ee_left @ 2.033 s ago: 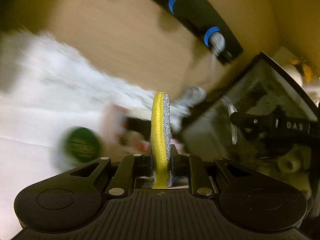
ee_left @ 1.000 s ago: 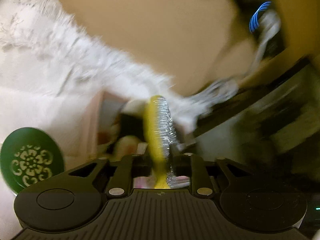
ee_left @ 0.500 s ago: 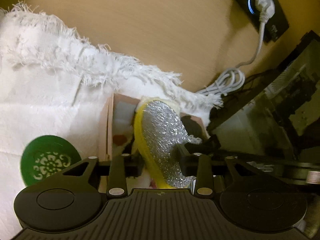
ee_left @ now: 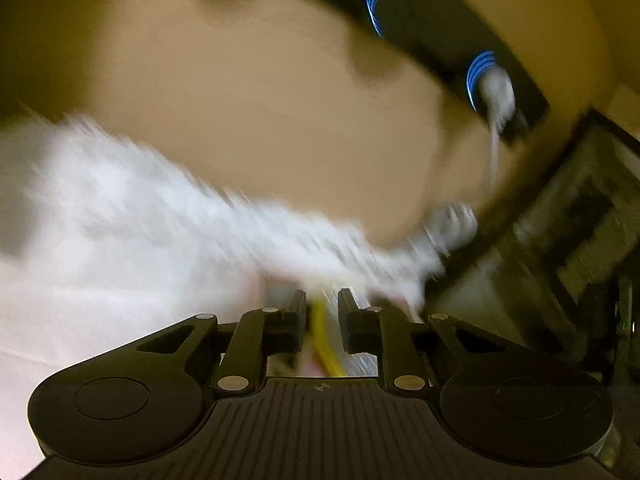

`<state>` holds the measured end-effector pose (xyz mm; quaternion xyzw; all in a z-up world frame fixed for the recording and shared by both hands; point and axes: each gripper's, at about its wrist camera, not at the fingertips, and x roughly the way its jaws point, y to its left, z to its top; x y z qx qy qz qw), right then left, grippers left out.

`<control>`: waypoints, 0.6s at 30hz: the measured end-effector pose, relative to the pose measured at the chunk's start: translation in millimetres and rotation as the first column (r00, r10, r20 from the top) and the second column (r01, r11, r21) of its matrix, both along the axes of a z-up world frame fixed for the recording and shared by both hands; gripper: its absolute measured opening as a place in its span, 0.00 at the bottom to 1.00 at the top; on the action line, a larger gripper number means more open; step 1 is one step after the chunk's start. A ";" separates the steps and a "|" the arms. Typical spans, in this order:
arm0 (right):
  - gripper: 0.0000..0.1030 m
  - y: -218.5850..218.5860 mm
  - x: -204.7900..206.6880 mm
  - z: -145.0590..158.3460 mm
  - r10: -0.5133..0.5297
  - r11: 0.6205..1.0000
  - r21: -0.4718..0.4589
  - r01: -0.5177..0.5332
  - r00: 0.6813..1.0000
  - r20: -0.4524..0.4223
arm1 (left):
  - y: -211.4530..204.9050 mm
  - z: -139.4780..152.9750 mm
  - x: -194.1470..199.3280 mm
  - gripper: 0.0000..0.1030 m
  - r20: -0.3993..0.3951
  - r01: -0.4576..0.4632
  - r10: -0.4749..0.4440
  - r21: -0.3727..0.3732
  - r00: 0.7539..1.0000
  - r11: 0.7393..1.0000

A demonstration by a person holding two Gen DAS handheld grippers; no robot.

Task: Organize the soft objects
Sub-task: 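Carry the glitter pad and plastic stand into the pink box and open both grippers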

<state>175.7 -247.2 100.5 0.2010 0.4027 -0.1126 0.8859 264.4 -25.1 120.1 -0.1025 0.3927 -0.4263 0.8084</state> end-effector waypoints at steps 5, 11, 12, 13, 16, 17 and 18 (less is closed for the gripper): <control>0.29 4.0 -12.2 18.9 -0.009 0.997 -0.083 0.012 0.999 0.037 | -41.1 -23.5 -10.3 0.19 0.003 0.104 -0.106 0.163 0.994 0.981; 0.55 4.7 -49.3 25.7 -0.011 0.994 -0.110 0.020 0.997 0.082 | -48.1 -27.1 -9.1 0.18 0.037 0.101 -0.111 0.196 0.993 0.975; 0.55 6.9 -55.3 23.0 0.000 0.993 -0.115 0.010 0.996 0.085 | -43.9 -22.6 -8.6 0.18 0.041 0.093 -0.102 0.172 0.994 0.981; 0.54 8.9 -60.1 19.9 0.007 0.992 -0.124 0.003 0.997 0.081 | -39.4 -16.6 -8.9 0.18 0.049 0.088 -0.096 0.144 0.994 0.986; 0.54 9.5 -68.2 12.9 0.006 0.991 -0.130 0.006 0.996 0.087 | -41.1 -2.1 -10.2 0.18 0.073 0.116 -0.122 0.079 0.990 0.990; 0.52 8.3 -67.9 10.8 0.006 0.993 -0.120 0.005 0.996 0.090 | -45.9 -1.0 -10.4 0.18 0.067 0.139 -0.144 0.084 0.987 0.987; 0.46 6.6 -64.7 8.9 0.003 0.994 -0.111 0.006 0.996 0.087 | -51.1 -2.0 -11.0 0.18 0.059 0.151 -0.158 0.099 0.986 0.984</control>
